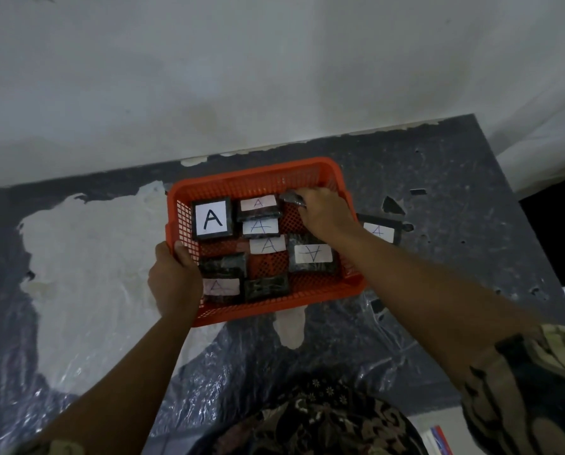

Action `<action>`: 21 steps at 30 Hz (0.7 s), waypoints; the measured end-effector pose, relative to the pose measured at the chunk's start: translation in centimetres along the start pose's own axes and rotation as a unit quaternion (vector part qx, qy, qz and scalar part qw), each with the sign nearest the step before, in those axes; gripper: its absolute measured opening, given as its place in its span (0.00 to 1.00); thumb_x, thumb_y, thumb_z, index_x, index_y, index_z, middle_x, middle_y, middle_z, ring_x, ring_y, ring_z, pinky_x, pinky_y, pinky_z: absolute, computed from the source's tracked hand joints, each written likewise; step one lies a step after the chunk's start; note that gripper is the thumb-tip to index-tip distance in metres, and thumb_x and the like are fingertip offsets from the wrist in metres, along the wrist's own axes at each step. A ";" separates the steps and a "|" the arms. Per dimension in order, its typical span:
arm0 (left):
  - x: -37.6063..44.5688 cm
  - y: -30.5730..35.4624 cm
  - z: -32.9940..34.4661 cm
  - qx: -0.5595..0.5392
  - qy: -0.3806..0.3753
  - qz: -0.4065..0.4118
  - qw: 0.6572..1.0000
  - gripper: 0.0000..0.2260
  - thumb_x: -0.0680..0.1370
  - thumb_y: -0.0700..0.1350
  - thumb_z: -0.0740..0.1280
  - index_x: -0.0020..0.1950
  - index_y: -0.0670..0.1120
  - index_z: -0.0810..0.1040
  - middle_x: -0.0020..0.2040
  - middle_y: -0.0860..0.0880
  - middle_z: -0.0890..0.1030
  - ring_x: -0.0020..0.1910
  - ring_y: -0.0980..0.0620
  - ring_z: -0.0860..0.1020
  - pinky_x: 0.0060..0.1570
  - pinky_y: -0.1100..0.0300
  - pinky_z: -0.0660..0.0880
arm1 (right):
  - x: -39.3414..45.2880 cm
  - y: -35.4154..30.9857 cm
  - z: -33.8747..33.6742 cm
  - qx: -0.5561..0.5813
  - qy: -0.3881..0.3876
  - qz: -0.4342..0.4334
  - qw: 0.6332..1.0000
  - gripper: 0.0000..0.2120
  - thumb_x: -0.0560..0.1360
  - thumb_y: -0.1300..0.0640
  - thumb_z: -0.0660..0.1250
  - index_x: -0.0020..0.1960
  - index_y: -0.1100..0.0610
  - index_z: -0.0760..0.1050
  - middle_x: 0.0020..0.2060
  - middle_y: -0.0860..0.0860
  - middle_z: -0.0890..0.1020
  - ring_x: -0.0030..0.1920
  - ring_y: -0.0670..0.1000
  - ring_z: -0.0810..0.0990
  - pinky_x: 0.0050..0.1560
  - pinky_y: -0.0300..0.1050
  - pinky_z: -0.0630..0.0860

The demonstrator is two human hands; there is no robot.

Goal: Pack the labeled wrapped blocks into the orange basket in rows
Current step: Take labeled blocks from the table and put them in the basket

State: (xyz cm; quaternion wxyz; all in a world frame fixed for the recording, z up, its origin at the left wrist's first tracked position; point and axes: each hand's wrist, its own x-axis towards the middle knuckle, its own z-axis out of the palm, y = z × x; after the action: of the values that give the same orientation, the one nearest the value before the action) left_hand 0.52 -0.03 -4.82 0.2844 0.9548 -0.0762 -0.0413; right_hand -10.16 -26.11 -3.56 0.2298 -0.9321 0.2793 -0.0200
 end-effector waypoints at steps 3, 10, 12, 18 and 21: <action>0.1 0.0 0.1 0.000 0.003 -0.001 1.000 0.19 0.83 0.56 0.53 0.60 0.41 0.71 0.55 0.39 0.80 0.48 0.38 0.81 0.47 0.46 0.77 | 0.3 0.1 -1.6 0.087 0.083 0.018 0.993 0.14 0.77 0.58 0.66 0.62 0.55 0.78 0.50 0.53 0.83 0.48 0.52 0.81 0.47 0.37 0.75; 0.0 -0.1 0.3 0.007 0.016 0.003 1.000 0.20 0.83 0.56 0.53 0.59 0.41 0.71 0.54 0.39 0.81 0.46 0.38 0.81 0.44 0.49 0.76 | 0.4 3.0 -6.8 0.337 0.201 0.082 0.916 0.11 0.79 0.59 0.63 0.58 0.50 0.78 0.44 0.44 0.82 0.40 0.36 0.79 0.39 0.28 0.75; 0.0 -0.2 0.4 0.008 0.017 0.004 1.000 0.20 0.83 0.56 0.53 0.59 0.41 0.71 0.53 0.38 0.81 0.46 0.38 0.81 0.44 0.50 0.74 | 0.5 4.7 -7.1 0.397 0.201 0.139 0.885 0.10 0.79 0.60 0.64 0.58 0.53 0.79 0.46 0.46 0.83 0.41 0.39 0.81 0.39 0.32 0.77; -0.1 0.1 0.2 0.008 0.011 -0.005 1.000 0.20 0.83 0.56 0.53 0.61 0.41 0.71 0.56 0.39 0.81 0.48 0.38 0.81 0.48 0.46 0.77 | 0.5 8.2 -5.4 0.454 0.211 0.264 0.824 0.11 0.79 0.62 0.62 0.49 0.47 0.78 0.48 0.51 0.83 0.48 0.50 0.82 0.53 0.50 0.81; -0.1 0.2 0.1 0.006 0.006 -0.005 1.000 0.20 0.83 0.56 0.53 0.62 0.41 0.71 0.56 0.39 0.80 0.49 0.39 0.81 0.48 0.47 0.77 | 0.4 10.1 -4.2 0.342 0.156 0.297 0.878 0.12 0.80 0.61 0.61 0.59 0.50 0.78 0.56 0.53 0.81 0.51 0.51 0.81 0.56 0.54 0.80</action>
State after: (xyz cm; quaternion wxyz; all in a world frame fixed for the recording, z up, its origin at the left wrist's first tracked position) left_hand 0.36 -0.19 -4.82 0.2786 0.9571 -0.0701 -0.0365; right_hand -15.68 -35.52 -4.22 0.4830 -0.6535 0.5507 -0.1904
